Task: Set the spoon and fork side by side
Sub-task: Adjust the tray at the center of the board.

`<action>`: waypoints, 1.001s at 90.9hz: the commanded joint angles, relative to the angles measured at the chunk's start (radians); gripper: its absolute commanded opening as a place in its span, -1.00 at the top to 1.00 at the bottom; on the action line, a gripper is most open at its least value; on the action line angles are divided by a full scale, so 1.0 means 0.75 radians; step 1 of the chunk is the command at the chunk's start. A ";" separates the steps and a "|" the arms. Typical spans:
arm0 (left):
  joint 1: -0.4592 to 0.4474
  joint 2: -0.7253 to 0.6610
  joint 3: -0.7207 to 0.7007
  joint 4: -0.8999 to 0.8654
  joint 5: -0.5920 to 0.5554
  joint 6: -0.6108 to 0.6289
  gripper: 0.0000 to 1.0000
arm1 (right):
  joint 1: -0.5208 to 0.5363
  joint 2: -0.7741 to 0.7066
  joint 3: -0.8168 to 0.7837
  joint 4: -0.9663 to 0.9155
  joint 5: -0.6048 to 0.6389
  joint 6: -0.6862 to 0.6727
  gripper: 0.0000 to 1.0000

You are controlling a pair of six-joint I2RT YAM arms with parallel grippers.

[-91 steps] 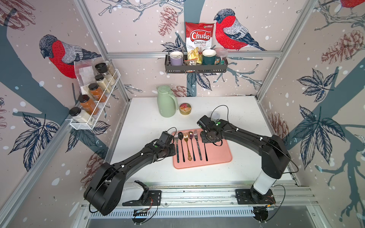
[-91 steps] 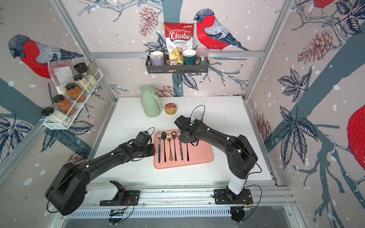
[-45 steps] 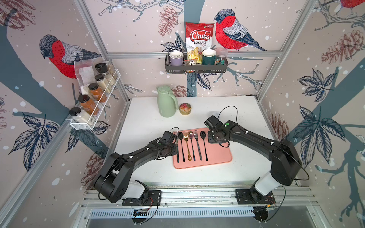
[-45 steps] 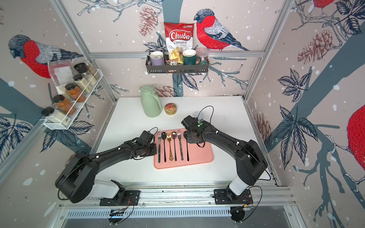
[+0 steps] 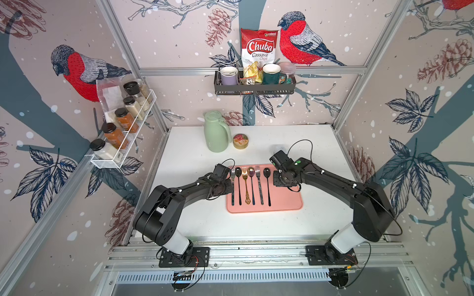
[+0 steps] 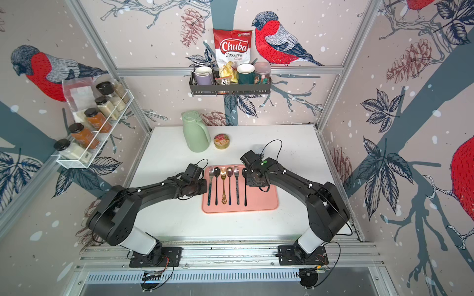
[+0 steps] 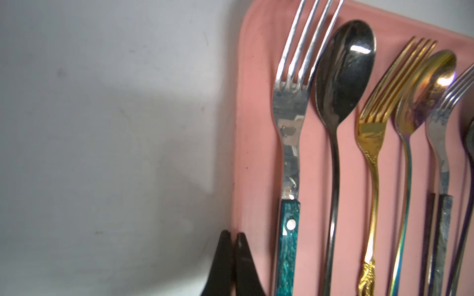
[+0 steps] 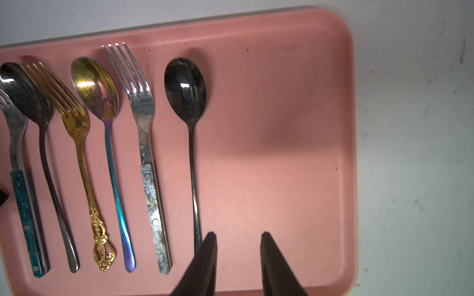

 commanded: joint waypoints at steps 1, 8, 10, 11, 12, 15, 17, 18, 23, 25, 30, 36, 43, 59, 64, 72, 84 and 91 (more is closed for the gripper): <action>0.008 0.036 0.013 -0.020 -0.010 -0.008 0.96 | -0.014 -0.020 -0.016 0.019 -0.013 0.006 0.37; 0.008 0.039 0.029 -0.020 -0.012 -0.007 0.98 | -0.028 -0.032 -0.029 0.030 -0.014 0.005 0.37; 0.008 0.039 0.033 -0.019 -0.012 -0.006 0.98 | -0.032 -0.035 -0.033 0.033 -0.014 0.005 0.37; 0.008 0.040 0.035 -0.021 -0.014 -0.006 0.97 | -0.034 -0.036 -0.034 0.036 -0.014 0.004 0.37; 0.008 0.039 0.036 -0.021 -0.015 -0.004 0.97 | -0.036 -0.039 -0.035 0.037 -0.014 0.004 0.37; 0.009 0.036 0.043 -0.026 -0.020 -0.002 0.98 | -0.041 -0.045 -0.040 0.040 -0.013 0.004 0.38; 0.009 0.036 0.047 -0.032 -0.025 0.003 0.98 | -0.043 -0.049 -0.042 0.044 -0.012 0.004 0.38; 0.010 0.035 0.049 -0.035 -0.026 0.006 0.98 | -0.044 -0.052 -0.043 0.046 -0.012 0.004 0.38; 0.013 0.030 0.065 -0.052 -0.041 0.027 0.96 | -0.050 -0.070 -0.051 0.060 -0.013 0.000 0.38; 0.016 0.028 0.072 -0.060 -0.043 0.040 0.93 | -0.050 -0.079 -0.054 0.066 -0.012 -0.002 0.38; 0.022 0.020 0.095 -0.087 -0.044 0.085 0.74 | -0.050 -0.102 -0.065 0.089 -0.008 -0.013 0.38; 0.028 0.004 0.124 -0.128 -0.034 0.180 0.49 | -0.050 -0.143 -0.080 0.121 0.008 -0.028 0.38; 0.028 -0.037 0.156 -0.170 -0.024 0.290 0.21 | -0.050 -0.205 -0.102 0.151 0.060 -0.040 0.29; 0.027 -0.274 0.156 -0.159 -0.154 0.394 -0.44 | -0.057 -0.375 -0.136 0.199 0.234 -0.121 0.01; 0.028 -0.363 0.148 -0.157 -0.222 0.428 -0.55 | -0.071 -0.435 -0.159 0.226 0.285 -0.163 -0.10; 0.030 -0.495 0.114 -0.134 -0.393 0.489 -0.71 | -0.115 -0.561 -0.218 0.301 0.354 -0.246 -0.33; 0.032 -0.690 -0.040 0.066 -0.669 0.650 -0.90 | -0.224 -0.711 -0.365 0.467 0.514 -0.360 -0.67; 0.057 -0.778 -0.170 0.232 -0.773 0.760 -0.90 | -0.330 -0.780 -0.493 0.622 0.498 -0.452 -0.75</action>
